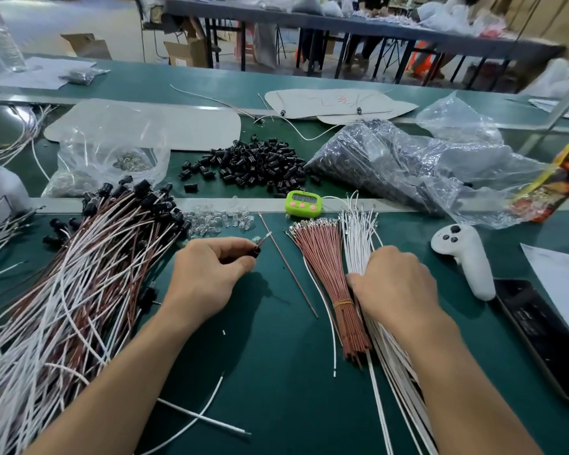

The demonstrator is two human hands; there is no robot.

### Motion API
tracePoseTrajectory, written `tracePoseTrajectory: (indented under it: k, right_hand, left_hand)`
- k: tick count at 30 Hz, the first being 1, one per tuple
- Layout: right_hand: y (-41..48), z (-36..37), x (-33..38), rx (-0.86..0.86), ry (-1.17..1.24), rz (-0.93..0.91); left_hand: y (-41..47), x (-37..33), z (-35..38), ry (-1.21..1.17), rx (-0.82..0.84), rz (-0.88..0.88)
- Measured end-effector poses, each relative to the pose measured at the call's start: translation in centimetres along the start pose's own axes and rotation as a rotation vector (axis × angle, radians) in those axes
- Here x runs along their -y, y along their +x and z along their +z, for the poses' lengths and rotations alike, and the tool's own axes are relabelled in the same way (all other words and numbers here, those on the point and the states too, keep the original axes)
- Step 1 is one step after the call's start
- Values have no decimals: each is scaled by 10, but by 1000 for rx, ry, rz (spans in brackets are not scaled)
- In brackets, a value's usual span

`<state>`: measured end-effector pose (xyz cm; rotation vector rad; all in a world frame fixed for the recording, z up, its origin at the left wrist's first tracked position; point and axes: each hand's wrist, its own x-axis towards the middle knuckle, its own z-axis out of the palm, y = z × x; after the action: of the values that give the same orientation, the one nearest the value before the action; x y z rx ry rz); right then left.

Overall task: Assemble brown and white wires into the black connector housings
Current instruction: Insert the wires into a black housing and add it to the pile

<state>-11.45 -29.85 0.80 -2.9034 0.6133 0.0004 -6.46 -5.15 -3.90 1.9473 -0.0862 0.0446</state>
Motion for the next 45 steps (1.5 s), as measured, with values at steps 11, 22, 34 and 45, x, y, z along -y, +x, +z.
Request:
tracePoseTrajectory:
  k: [11, 22, 34, 45]
  right_hand:
    - [12, -11, -1, -25, 58, -33]
    - [32, -37, 4, -74, 1266, -17]
    - [63, -26, 89, 317, 1654, 125]
    - [52, 10, 99, 443, 1516, -153]
  left_hand:
    - [-6, -6, -2, 0, -14, -7]
    - [-7, -11, 0, -10, -22, -44]
    - [-9, -19, -4, -431, 101, -179]
    - [-5, -20, 2, -516, 91, -208]
